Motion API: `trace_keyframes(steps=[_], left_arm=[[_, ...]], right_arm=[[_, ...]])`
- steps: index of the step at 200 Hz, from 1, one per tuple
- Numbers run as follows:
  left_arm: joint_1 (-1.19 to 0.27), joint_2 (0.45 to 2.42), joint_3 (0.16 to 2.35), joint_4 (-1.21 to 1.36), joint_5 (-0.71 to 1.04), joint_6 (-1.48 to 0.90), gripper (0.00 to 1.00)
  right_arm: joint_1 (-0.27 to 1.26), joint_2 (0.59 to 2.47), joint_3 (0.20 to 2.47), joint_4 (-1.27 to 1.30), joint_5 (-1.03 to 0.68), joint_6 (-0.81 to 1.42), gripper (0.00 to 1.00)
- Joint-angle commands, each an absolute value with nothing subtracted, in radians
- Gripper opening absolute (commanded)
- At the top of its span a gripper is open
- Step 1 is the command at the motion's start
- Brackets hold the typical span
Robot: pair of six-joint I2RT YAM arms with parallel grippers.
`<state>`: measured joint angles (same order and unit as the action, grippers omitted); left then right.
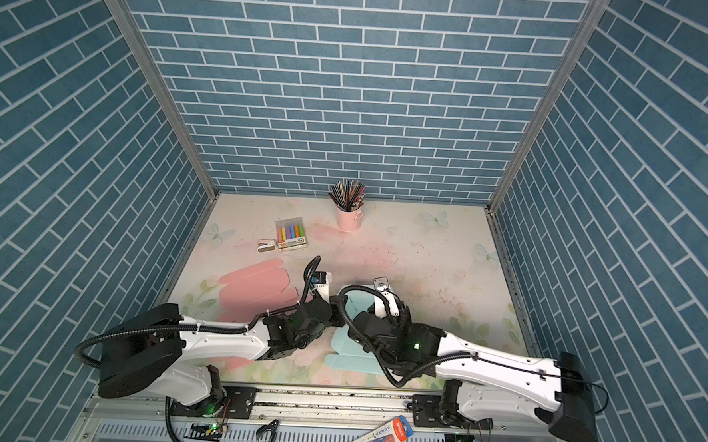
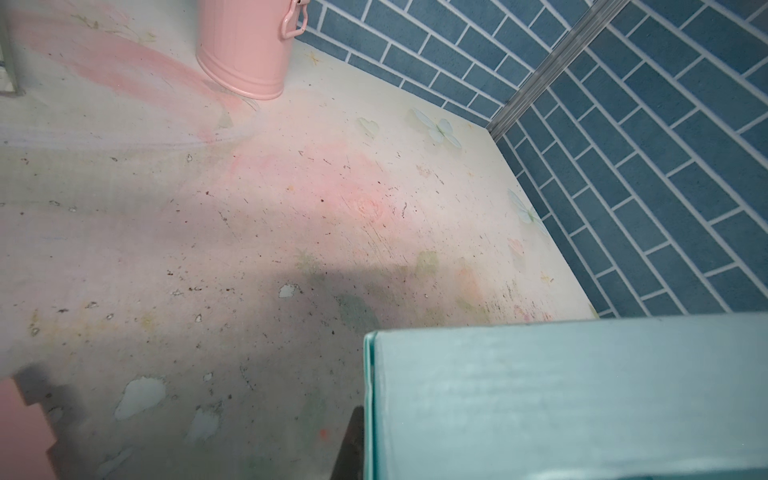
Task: Fold the paper box
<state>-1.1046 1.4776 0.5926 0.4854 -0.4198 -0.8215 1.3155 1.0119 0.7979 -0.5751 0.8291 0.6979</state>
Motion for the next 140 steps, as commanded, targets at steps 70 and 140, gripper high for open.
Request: trace_keyframes(steps=[70,140], left_arm=[[-1.095,1.464,0.560,0.616,-0.343,-0.415,0.00],[-1.131,1.496,0.531,0.731,-0.293,-0.216,0.00]], right_arm=[[1.250,0.709,0.776,-0.383,0.376,0.529,0.63],[0.705,0.809,0.666,-0.205,-0.338,0.439,0.64]])
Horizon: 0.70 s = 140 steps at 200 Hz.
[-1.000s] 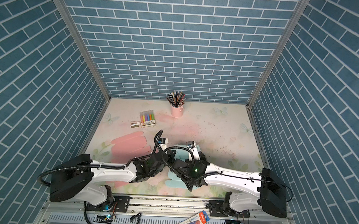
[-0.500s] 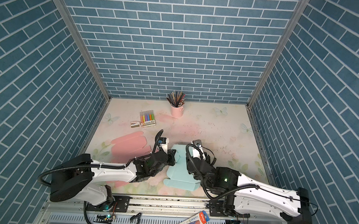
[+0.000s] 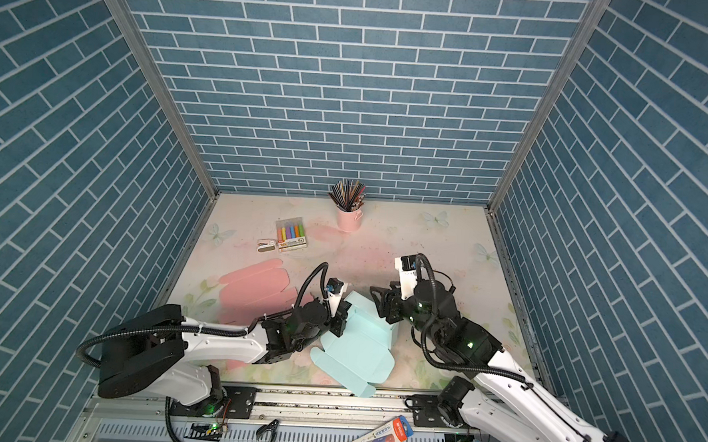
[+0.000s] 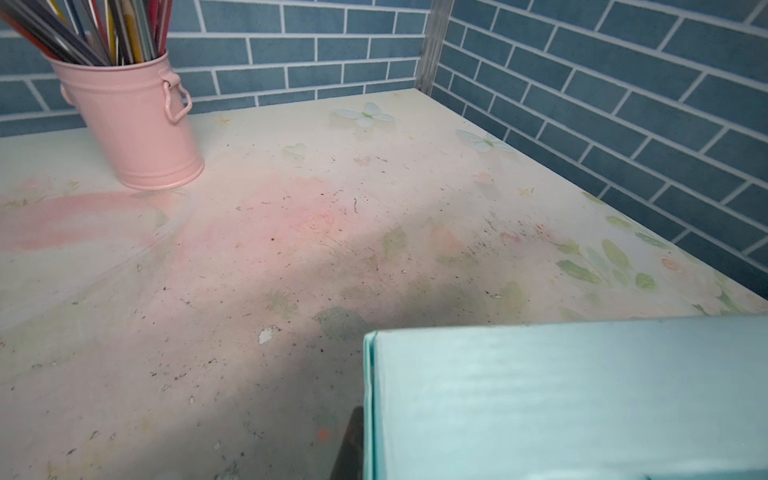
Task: Fold the paper box
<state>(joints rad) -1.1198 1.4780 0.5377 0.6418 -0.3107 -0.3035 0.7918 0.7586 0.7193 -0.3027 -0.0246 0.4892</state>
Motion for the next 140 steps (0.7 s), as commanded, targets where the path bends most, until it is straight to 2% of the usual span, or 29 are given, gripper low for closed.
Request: trace_keyframes(steps=[1,61,140], left_arm=[[-1.131,1.498,0.531,0.732,-0.293,-0.215,0.00],[-1.154,1.612,0.596,0.747,-0.324,-0.169,0.00],[-1.161,1.660,0.615,0.762,-0.377,-0.154,0.00]], right_arm=[[0.705,0.809,0.666,-0.205,-0.338,0.439,0.64],[0.633,0.883,0.508,-0.028,-0.509,0.493,0.65],[0.604,0.887,0.393,0.067,-0.587,0.532,0.65]])
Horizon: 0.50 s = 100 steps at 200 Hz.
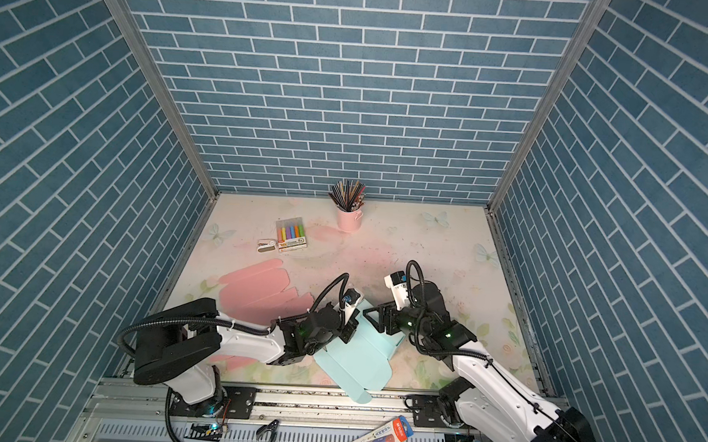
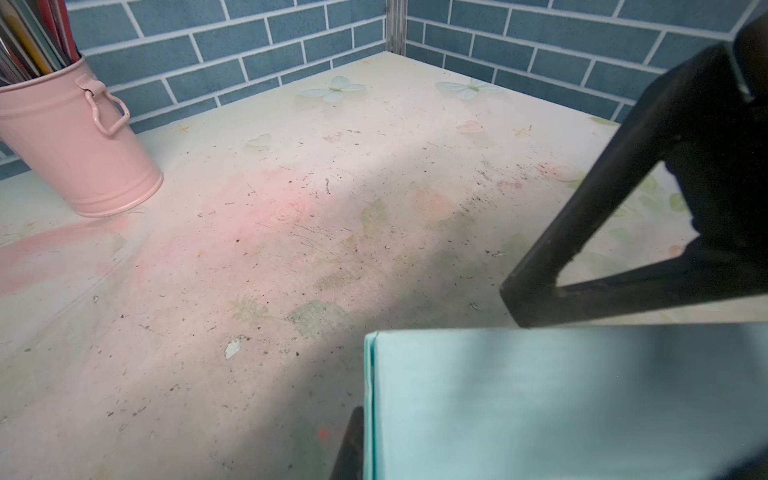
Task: Fold the paper box
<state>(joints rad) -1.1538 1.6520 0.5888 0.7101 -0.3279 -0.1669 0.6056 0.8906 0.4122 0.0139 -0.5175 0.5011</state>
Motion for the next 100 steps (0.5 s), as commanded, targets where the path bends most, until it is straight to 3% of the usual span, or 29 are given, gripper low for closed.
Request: trace_keyframes(steps=[1,100], left_arm=[[-1.160,1.660,0.614,0.761,-0.379,-0.155,0.00],[-1.160,1.690,0.617,0.757,-0.456,-0.158,0.01]], right_arm=[[0.604,0.886,0.392,0.068,-0.587,0.533,0.65],[0.601,0.856,0.278,0.217,-0.716,0.663,0.64]])
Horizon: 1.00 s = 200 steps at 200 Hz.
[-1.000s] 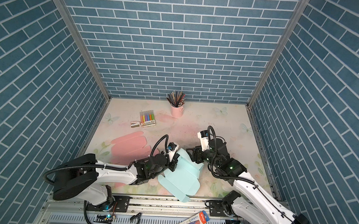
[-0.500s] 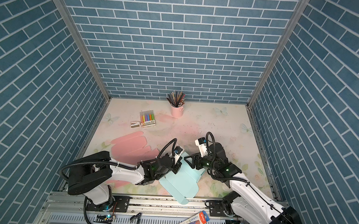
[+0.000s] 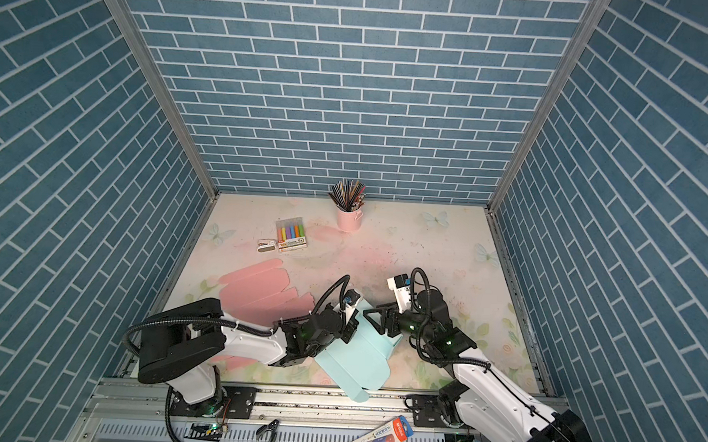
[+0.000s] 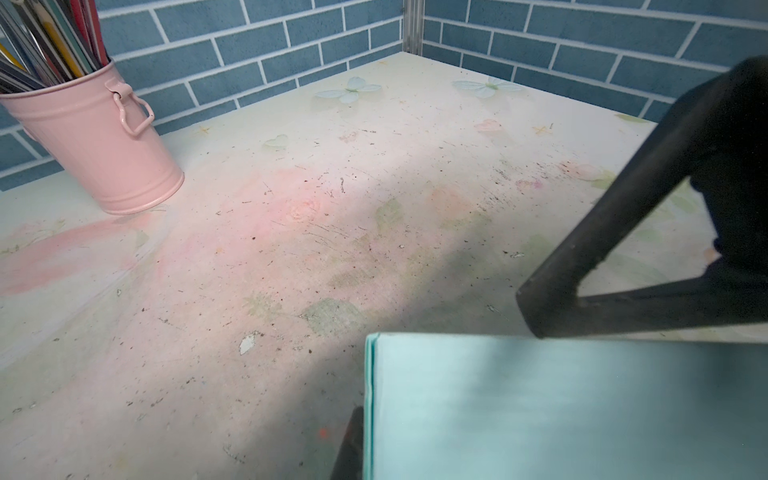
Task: Fold the paper box
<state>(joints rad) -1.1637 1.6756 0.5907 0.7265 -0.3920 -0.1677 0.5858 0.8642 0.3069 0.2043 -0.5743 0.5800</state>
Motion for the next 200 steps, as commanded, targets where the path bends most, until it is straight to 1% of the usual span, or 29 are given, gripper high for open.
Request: trace_keyframes(steps=[1,62,99,126,157,200], left_arm=[[-1.160,1.689,0.617,0.757,-0.457,-0.159,0.01],[-1.158,1.704,0.626,0.751,-0.476,-0.157,0.02],[-1.160,1.697,0.616,0.760,-0.473,-0.159,0.07],[-1.160,1.697,0.613,0.759,-0.455,-0.174,0.09],[-1.162,1.697,0.606,0.763,-0.430,-0.189,0.15],[-1.169,1.703,0.612,0.756,-0.439,-0.187,0.17]], right_arm=[[0.601,0.854,0.278,0.217,-0.716,0.664,0.64],[0.606,0.805,0.269,0.219,-0.711,0.701,0.64],[0.606,0.811,0.283,0.183,-0.680,0.681,0.63],[0.606,0.780,0.323,0.067,-0.602,0.618,0.62],[0.605,0.724,0.380,-0.104,-0.449,0.518,0.63],[0.606,0.730,0.457,-0.242,-0.352,0.436,0.63]])
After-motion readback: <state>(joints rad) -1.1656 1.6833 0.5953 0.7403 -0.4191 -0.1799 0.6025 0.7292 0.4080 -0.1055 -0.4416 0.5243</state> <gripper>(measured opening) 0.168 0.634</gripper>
